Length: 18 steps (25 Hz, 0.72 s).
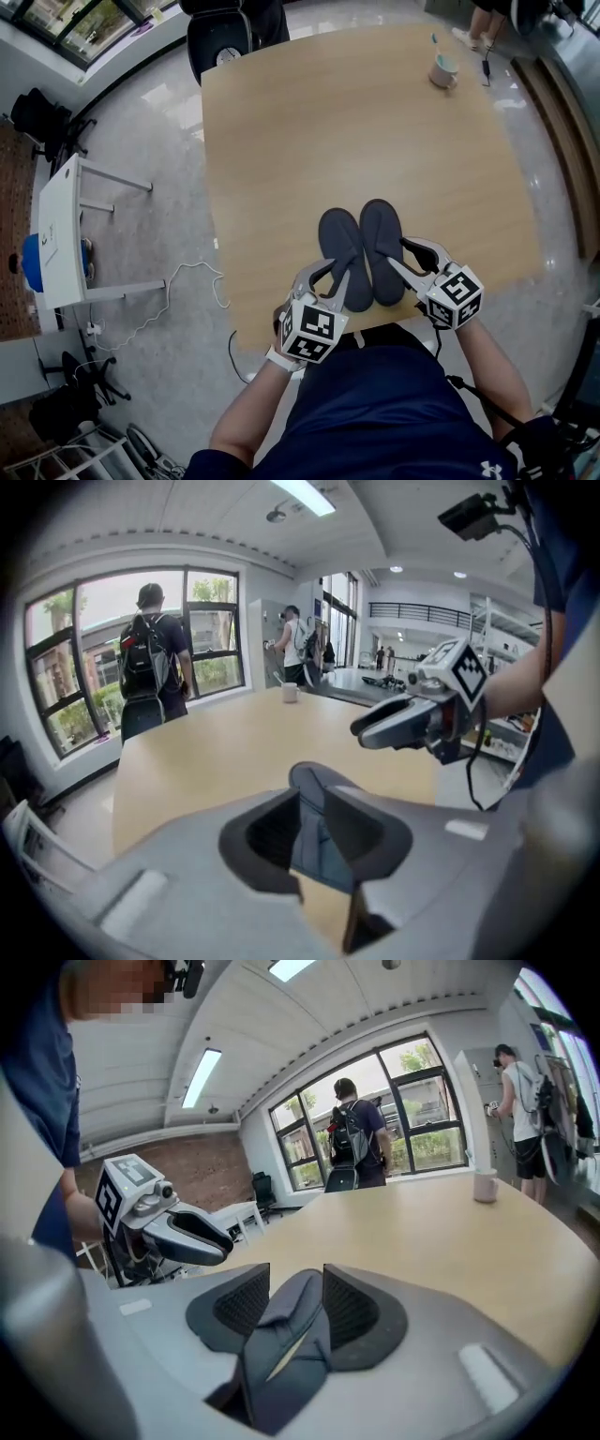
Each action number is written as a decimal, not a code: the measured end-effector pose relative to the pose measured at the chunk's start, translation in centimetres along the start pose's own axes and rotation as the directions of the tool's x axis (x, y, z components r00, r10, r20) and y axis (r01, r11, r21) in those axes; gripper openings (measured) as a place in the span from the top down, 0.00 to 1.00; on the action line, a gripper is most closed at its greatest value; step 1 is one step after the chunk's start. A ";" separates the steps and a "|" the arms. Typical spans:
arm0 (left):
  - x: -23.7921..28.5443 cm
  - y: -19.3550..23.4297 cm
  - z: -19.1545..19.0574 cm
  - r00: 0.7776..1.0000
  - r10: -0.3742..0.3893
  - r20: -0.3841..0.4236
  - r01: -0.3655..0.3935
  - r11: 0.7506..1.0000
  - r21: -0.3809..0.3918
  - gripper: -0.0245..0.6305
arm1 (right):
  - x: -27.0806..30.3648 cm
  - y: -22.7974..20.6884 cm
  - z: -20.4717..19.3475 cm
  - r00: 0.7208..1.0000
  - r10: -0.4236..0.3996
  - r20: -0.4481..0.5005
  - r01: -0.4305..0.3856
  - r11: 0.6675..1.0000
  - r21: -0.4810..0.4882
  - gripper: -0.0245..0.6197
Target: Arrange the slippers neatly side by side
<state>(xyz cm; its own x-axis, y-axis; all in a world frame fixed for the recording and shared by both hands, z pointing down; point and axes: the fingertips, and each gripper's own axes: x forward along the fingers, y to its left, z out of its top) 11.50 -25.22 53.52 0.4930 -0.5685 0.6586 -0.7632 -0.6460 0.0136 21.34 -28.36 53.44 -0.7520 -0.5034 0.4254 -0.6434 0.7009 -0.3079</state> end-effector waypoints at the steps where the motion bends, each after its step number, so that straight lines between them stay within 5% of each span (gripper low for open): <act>1: -0.5 0.0 0.5 1.000 0.006 0.018 -0.006 1.000 0.004 0.88 | -0.6 0.3 0.5 1.000 -0.009 0.008 0.009 1.000 0.007 0.69; 4: -1.7 0.1 1.9 0.998 0.021 0.063 -0.023 0.999 0.038 0.96 | -2.0 1.0 1.9 0.999 -0.042 0.033 0.041 0.999 0.023 0.73; 18: -4.7 0.1 8.6 0.966 -0.049 0.255 0.052 0.999 -0.006 0.96 | -3.1 1.9 7.7 0.968 -0.136 0.210 0.125 0.990 0.066 0.94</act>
<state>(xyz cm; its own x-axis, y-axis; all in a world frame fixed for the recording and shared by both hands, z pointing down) 12.68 -27.01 43.93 0.6200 -0.6473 0.4433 -0.7390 -0.6717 0.0527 21.36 -29.35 44.93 -0.6709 -0.6888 0.2747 -0.7401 0.5980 -0.3077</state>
